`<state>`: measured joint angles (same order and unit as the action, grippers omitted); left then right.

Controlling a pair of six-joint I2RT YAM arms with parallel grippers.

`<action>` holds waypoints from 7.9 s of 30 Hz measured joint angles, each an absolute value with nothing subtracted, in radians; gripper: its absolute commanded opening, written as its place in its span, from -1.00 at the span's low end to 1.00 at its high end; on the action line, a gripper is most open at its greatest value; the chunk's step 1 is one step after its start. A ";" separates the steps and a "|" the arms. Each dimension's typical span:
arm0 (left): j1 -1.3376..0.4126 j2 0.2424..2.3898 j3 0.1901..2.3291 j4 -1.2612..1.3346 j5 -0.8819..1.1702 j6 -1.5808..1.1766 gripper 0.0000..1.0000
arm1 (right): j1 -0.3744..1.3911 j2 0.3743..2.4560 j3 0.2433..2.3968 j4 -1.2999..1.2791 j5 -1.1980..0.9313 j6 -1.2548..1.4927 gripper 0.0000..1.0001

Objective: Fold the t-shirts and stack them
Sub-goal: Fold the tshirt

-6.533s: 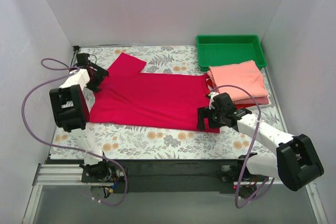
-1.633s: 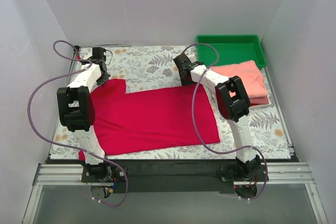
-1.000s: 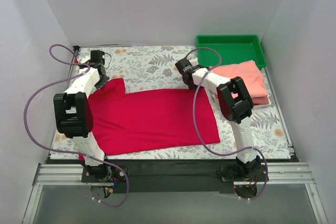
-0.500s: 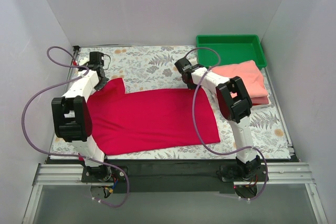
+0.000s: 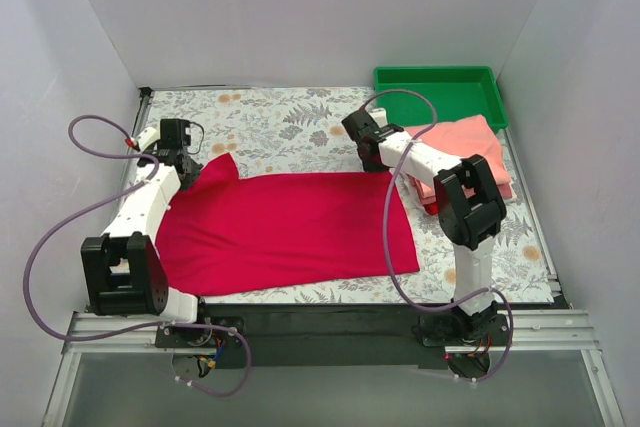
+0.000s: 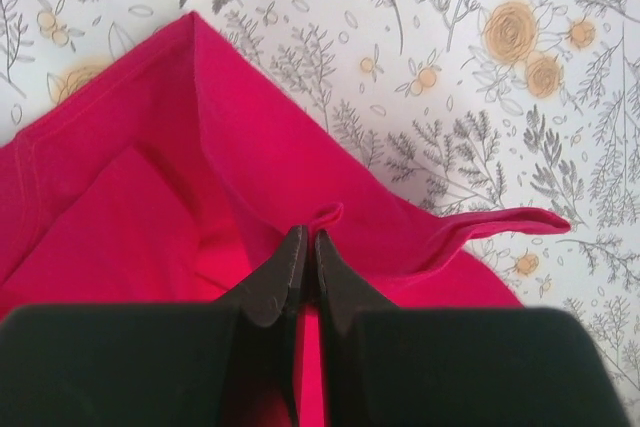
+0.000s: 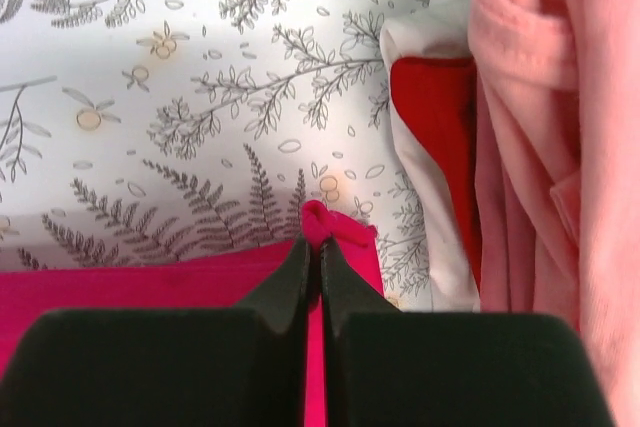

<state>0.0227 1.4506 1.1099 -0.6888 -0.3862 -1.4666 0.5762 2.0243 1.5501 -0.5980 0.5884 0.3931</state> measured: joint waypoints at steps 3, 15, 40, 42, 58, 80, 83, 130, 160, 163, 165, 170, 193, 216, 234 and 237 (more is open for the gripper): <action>0.019 1.398 1.058 -0.692 -0.377 -1.494 -1.00 | 0.578 1.981 1.496 -0.594 0.576 0.400 -0.97; 0.017 1.156 0.950 -0.809 -0.395 -1.624 -1.00 | 0.594 1.789 1.264 -0.539 0.535 0.422 -0.97; 0.017 0.891 0.840 -1.106 -0.471 -1.881 -1.00 | 0.610 1.590 1.018 -0.461 0.498 0.442 -0.97; 0.017 0.861 0.840 -1.139 -0.482 -1.917 -1.00 | 0.610 1.589 1.017 -0.461 0.502 0.442 -0.97; 0.017 0.875 0.792 -1.325 -0.530 -1.980 -1.00 | 0.609 1.530 0.963 -0.462 0.493 0.442 -0.90; 0.017 0.681 0.828 -1.285 -0.505 -1.994 0.86 | 0.606 1.182 0.800 -0.411 0.275 0.416 0.97; 0.017 0.802 0.812 -1.150 -0.402 -1.964 0.86 | 0.606 1.176 0.759 -0.322 0.111 0.385 0.97; -0.263 2.616 2.310 -0.428 0.178 -1.485 0.95 | 1.115 1.135 0.489 -0.068 -0.192 0.542 0.97; -0.437 2.595 2.370 -0.805 -0.358 -1.290 0.10 | 0.928 0.798 0.476 -0.440 0.266 0.630 0.97; -0.435 2.595 2.371 -0.806 -0.385 -1.296 0.02 | 0.923 0.772 0.469 -0.455 0.294 0.633 0.97; -0.435 2.596 2.370 -0.809 -0.401 -1.302 0.01 | 0.922 0.757 0.458 -0.460 0.305 0.634 0.97; -0.436 2.595 2.362 -0.804 -0.419 -1.316 -0.02 | 0.918 0.755 0.442 -0.478 0.316 0.637 0.97; -0.436 2.543 2.282 -0.838 -0.478 -1.366 -0.40 | 0.916 0.825 0.442 -0.477 0.319 0.636 0.97; -0.447 2.463 2.191 -0.899 -0.522 -1.425 -1.00 | 0.916 0.825 0.442 -0.477 0.311 0.638 0.97; -0.468 2.434 2.145 -1.052 -0.562 -1.601 -0.03 | 0.916 0.778 0.441 -0.477 0.302 0.645 0.97; -0.467 2.412 2.115 -1.082 -0.561 -1.618 0.28 | 0.916 0.764 0.440 -0.477 0.300 0.644 0.97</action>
<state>-0.4675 2.4123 2.1147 -1.0821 -0.5613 -1.6184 0.9161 0.7639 0.4397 -0.4774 0.3004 0.6441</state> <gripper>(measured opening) 0.534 0.983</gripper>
